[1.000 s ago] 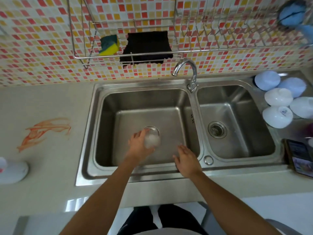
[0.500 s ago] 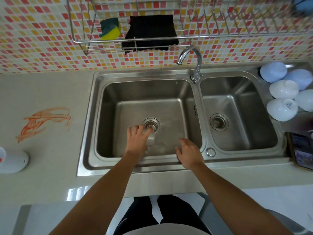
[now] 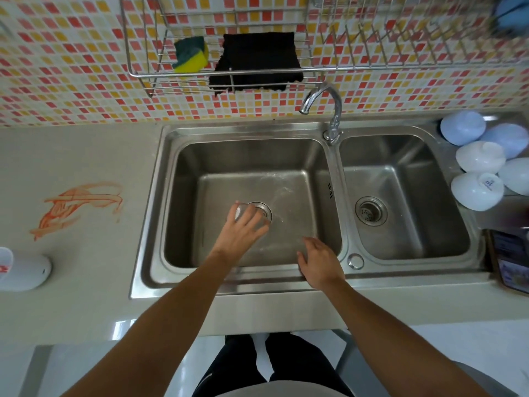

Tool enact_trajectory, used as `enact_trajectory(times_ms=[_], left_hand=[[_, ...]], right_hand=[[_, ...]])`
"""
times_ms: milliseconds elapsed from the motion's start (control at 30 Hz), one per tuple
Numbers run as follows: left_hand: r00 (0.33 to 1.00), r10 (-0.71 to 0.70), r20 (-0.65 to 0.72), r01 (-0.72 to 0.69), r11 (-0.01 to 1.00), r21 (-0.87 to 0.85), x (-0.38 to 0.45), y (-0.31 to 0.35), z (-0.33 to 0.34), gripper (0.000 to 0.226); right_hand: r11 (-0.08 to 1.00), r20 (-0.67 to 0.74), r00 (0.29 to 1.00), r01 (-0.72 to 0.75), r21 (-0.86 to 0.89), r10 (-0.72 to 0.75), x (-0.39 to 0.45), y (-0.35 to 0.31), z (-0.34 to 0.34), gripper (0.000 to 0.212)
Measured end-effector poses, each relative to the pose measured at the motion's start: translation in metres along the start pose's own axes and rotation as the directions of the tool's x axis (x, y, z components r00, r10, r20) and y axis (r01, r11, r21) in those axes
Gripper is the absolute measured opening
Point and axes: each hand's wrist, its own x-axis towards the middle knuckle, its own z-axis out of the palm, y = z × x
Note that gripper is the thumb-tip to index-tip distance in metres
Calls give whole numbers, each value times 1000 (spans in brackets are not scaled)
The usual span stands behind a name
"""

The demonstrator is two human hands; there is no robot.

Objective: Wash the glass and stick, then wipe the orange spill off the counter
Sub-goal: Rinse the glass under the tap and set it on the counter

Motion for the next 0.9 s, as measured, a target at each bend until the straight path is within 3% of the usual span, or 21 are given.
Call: enact_trajectory(times_ms=[100,267,467,667,833,900], left_hand=[[967,-254,0,247,943,-222,-3,-5,3,88],[903,-427,-33,366,808,-462,-12,-10,3,83],[648,-753,113,548,358,-756,-54,-29,-5,79],[426,-878,220,558,63,-827,-131,-73,11,83],[338,-894,295,574,-53,-817,-192,-122,43,84],[356,-873,334,553,-91,-828,-202,-132,50,88]], right_hand=[[1000,6,1000,4,6,-4,-1,-1,-2,50],[1000,11,1000,-1,28,1,-3,-4,-4,49],[953,-3,992,-119,280,125,5,-1,-5,46],[921,-45,996,-53,385,76,21,-59,6,38],[886,-81,989,146,440,-123,37,-156,33,35],[887,-73,985,172,428,-155,43,-185,40,38]])
